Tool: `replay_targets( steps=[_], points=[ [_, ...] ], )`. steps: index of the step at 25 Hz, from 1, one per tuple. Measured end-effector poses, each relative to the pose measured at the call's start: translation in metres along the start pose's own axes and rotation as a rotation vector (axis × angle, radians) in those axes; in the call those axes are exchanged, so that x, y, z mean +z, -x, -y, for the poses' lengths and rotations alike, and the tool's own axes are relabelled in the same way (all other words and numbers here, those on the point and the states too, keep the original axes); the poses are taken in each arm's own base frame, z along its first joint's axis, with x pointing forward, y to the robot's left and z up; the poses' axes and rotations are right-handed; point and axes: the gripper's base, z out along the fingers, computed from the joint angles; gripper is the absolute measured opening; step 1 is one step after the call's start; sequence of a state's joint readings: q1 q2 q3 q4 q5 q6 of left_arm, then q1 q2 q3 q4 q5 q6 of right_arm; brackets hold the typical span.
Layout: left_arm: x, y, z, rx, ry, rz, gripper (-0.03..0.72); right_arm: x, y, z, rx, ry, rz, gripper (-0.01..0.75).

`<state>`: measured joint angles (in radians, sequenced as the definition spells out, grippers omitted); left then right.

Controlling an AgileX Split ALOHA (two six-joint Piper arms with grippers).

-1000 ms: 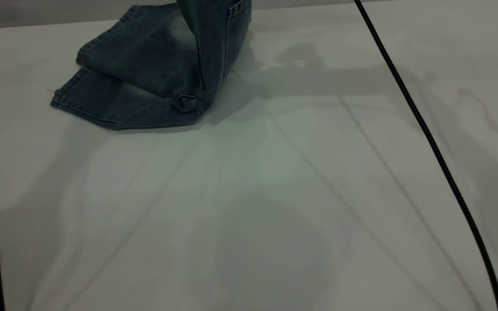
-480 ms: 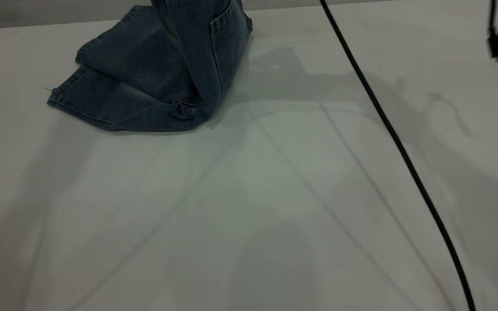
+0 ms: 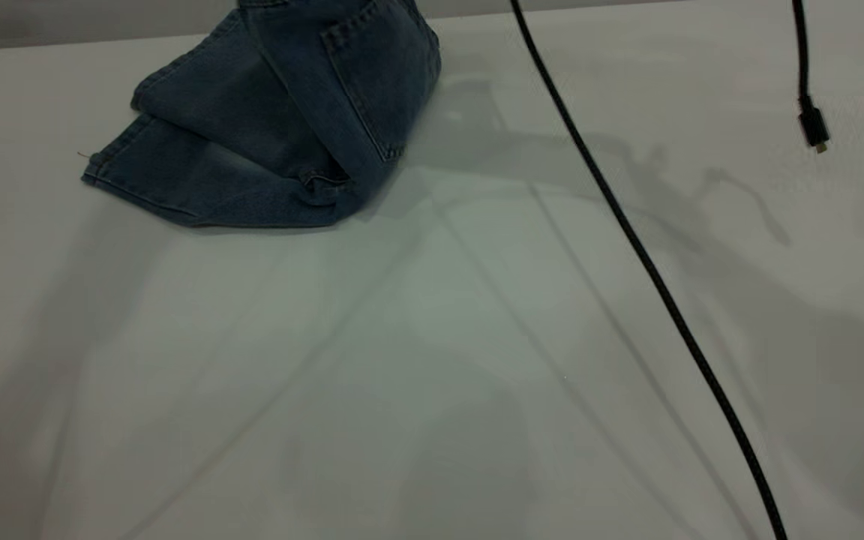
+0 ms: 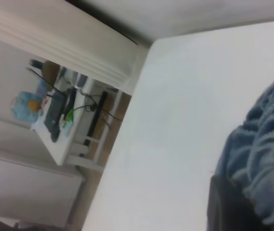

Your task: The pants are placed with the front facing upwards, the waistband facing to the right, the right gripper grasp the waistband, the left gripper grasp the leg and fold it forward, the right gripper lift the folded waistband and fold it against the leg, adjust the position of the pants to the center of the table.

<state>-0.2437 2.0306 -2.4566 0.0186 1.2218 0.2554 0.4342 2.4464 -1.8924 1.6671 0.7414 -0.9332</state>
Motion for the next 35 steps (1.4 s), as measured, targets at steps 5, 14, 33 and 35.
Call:
replay_targets(
  steps=[5,14,33,35],
  points=[
    [0.0,0.0,0.0,0.001,0.001,-0.001,0.475,0.011,-0.01,-0.01,-0.029,0.01,-0.016,0.139],
    [0.0,0.0,0.0,0.0,0.001,-0.001,0.475,0.02,-0.017,-0.016,-0.068,-0.011,-0.008,0.388],
    [0.002,-0.001,0.0,0.002,0.006,-0.006,0.475,-0.016,0.012,0.018,-0.053,-0.082,0.006,0.563],
    [0.003,-0.001,0.0,0.002,0.006,-0.007,0.475,-0.031,0.022,0.031,-0.04,-0.115,0.008,0.563]
  ],
)
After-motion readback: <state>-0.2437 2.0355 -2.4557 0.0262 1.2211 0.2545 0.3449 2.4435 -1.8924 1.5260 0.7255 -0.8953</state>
